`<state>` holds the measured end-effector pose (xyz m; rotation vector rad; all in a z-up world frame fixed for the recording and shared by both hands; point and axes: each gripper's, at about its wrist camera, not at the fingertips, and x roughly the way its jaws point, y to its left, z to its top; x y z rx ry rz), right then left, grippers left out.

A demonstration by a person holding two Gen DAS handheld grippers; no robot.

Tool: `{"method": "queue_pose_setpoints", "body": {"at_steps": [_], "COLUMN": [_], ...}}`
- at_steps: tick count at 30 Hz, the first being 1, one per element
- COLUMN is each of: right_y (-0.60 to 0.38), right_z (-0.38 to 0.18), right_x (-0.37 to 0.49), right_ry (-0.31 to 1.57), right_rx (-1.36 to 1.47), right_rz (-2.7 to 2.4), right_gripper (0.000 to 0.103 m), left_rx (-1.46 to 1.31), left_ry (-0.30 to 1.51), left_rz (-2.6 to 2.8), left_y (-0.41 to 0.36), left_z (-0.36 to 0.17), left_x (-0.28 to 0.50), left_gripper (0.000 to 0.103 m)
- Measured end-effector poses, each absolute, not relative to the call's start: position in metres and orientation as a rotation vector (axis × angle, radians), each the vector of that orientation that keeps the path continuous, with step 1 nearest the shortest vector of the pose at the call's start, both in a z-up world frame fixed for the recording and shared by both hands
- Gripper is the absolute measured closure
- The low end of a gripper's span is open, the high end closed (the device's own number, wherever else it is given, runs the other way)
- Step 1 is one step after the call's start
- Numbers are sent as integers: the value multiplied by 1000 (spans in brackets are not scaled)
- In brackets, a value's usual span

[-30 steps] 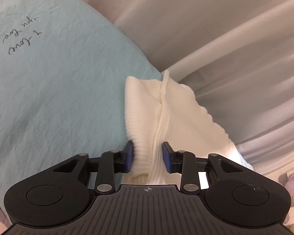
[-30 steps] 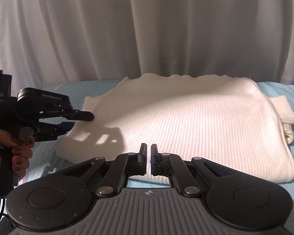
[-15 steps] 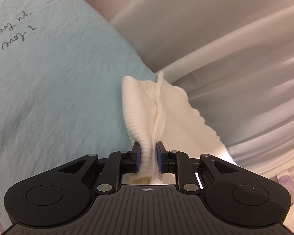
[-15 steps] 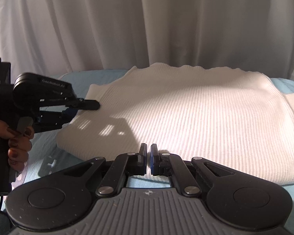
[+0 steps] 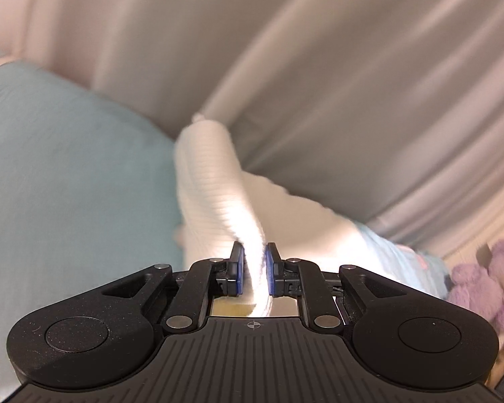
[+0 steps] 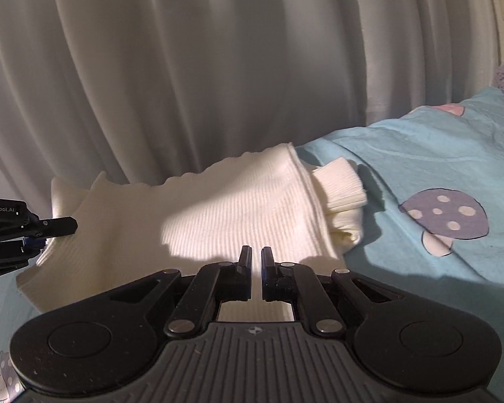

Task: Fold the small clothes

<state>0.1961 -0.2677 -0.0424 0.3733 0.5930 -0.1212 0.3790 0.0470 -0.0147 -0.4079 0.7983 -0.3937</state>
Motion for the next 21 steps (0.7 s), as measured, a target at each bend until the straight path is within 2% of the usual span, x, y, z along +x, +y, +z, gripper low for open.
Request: {"method": "queue_pose_setpoints", "body": {"at_steps": [5, 7, 10, 17, 21], "right_y": [-273, -273, -275, -275, -265], "right_z": [-45, -46, -47, -52, -54], "right_x": [196, 196, 195, 199, 204], "right_ry": [603, 610, 614, 628, 645], "right_rx": [383, 379, 383, 402, 387], "right_rz": [-120, -116, -115, -102, -62], "right_gripper": [98, 98, 98, 98, 98], "left_rx": [-303, -344, -351, -312, -252], "left_ry": [910, 958, 1011, 826, 900], "left_rz": [-424, -471, -521, -348, -317], "left_y": [-24, -37, -38, 2, -6], "left_z": [-45, -61, -58, -32, -56], "left_x": [379, 377, 368, 338, 349], "left_gripper": [90, 91, 90, 89, 89]}}
